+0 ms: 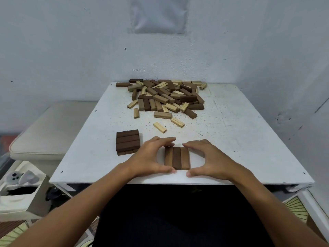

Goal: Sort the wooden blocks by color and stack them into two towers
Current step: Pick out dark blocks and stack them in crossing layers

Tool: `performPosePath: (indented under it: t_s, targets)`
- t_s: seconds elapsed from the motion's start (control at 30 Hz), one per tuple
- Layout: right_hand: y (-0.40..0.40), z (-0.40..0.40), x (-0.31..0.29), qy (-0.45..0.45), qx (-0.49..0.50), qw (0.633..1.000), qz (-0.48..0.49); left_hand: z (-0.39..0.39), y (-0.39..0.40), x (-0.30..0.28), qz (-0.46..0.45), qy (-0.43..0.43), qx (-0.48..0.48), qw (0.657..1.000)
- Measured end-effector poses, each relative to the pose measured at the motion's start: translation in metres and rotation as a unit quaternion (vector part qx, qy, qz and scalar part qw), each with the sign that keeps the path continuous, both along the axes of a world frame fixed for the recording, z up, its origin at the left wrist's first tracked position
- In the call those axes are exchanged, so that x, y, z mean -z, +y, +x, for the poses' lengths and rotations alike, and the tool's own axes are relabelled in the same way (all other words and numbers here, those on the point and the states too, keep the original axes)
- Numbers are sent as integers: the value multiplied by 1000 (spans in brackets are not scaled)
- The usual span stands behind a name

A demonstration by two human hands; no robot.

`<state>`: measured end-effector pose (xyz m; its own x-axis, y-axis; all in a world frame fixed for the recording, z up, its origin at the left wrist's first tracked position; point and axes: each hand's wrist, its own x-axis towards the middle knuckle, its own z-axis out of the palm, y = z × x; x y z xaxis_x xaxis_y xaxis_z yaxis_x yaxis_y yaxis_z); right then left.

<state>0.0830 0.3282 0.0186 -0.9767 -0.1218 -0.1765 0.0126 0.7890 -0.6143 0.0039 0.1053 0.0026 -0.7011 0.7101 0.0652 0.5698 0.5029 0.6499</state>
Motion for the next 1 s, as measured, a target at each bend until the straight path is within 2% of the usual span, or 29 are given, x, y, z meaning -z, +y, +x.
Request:
performPosePath:
  t_s: [0.27,1.0]
  targets:
    - [-3,-3,15,51,14,998,-26,-2,3,5,11,-13,2,1000]
    - [-5,-3,8,20,27,998,-59,-1,5,3,22,-32,-16,999]
